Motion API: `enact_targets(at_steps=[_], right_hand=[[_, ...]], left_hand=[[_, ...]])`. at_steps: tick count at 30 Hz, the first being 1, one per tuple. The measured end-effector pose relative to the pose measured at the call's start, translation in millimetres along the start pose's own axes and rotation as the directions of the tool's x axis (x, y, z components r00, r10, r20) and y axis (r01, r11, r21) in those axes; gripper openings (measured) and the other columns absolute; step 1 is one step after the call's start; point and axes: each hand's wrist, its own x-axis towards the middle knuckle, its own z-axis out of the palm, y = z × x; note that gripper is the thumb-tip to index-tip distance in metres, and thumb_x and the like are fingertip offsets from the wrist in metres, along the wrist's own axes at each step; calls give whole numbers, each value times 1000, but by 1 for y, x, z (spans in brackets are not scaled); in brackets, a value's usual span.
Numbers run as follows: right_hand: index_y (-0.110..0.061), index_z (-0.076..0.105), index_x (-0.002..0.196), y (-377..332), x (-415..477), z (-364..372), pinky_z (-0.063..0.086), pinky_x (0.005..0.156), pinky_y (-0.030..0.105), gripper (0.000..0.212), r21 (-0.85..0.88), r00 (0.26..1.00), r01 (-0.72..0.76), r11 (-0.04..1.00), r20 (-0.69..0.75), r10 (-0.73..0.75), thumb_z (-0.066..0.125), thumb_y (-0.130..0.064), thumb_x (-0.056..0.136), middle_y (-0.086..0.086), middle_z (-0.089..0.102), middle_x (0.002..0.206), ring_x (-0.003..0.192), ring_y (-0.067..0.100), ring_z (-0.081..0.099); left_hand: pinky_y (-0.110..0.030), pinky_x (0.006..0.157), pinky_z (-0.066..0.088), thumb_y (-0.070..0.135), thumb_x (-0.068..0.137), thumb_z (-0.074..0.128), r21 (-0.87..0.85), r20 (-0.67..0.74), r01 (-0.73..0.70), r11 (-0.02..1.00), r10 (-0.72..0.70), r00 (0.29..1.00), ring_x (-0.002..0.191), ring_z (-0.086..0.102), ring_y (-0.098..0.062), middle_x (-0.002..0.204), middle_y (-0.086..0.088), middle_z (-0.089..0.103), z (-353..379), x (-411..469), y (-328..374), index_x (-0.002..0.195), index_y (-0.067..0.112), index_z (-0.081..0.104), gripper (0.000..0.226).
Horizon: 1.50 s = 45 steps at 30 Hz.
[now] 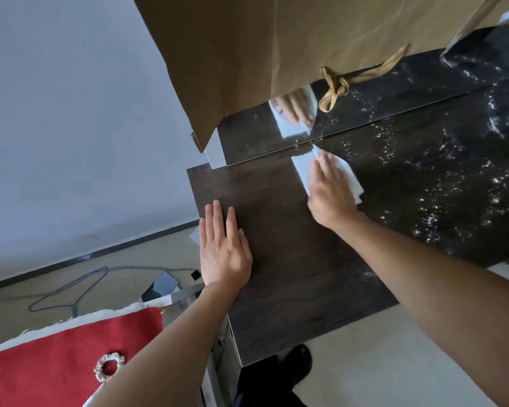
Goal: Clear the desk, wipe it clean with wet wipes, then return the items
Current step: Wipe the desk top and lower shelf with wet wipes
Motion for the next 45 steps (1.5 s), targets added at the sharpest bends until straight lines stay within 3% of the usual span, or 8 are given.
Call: enact_targets(at_steps=[5,14,20,27,32,37,42,45], right_hand=[[-3,46,134,-18,9,20,30,109,44,52,28,943,332,943,-14,-332,54,-7,83,20,40,144,134,36,35],[-14,52,122,29,55,-22,37,86,44,45,-219,910,-410,886,-171,379,60,-13,77,17,46,120,112,37,41],[-13,69,103,-22,35,9,45,72,38,38,94,985,54,994,-169,-38,62,5,71,9,60,101,85,33,52],[-7,69,95,26,86,-20,41,76,33,15,365,729,-546,754,-236,642,60,-8,82,17,62,105,98,35,57],[-9,73,81,-48,46,17,41,71,29,8,378,964,-48,925,-224,142,66,-5,80,10,61,89,82,27,54],[-15,74,88,-42,55,8,40,71,28,16,379,970,-26,925,-216,116,59,-10,85,8,60,87,83,29,54],[-18,75,93,-61,-28,11,42,77,24,17,458,936,336,823,-63,-347,58,-13,88,2,59,91,85,18,53],[-13,75,90,-14,-4,0,40,75,24,25,393,976,212,895,-130,-174,50,-17,86,9,58,90,84,27,56]], left_hand=[[-44,119,12,28,99,27,12,7,-5,1000,5,1000,145,12,-31,155,-17,22,-1,0,0,142,6,38,49],[-45,118,12,30,99,22,49,48,-1,999,-1,999,146,8,-30,156,-16,19,-2,1,0,144,7,34,52],[-45,118,14,29,99,25,51,55,-3,999,1,999,145,10,-31,155,-16,20,-2,1,0,143,7,36,51],[-45,117,14,29,97,25,48,40,-9,999,7,999,145,14,-32,154,-18,24,-2,2,1,141,6,39,51],[-44,118,13,27,97,30,41,47,-6,999,4,999,145,11,-31,155,-18,22,-1,1,0,141,6,39,49],[-45,118,15,27,97,30,25,32,-14,1000,14,999,145,13,-31,154,-18,24,-1,2,0,140,6,40,49],[-47,118,16,26,97,28,-14,28,-26,1000,26,999,145,11,-31,154,-19,23,-1,2,-2,140,4,40,49],[-48,117,17,26,98,29,-6,32,-13,1000,13,999,145,12,-32,154,-19,23,-1,2,-1,141,6,40,49]])
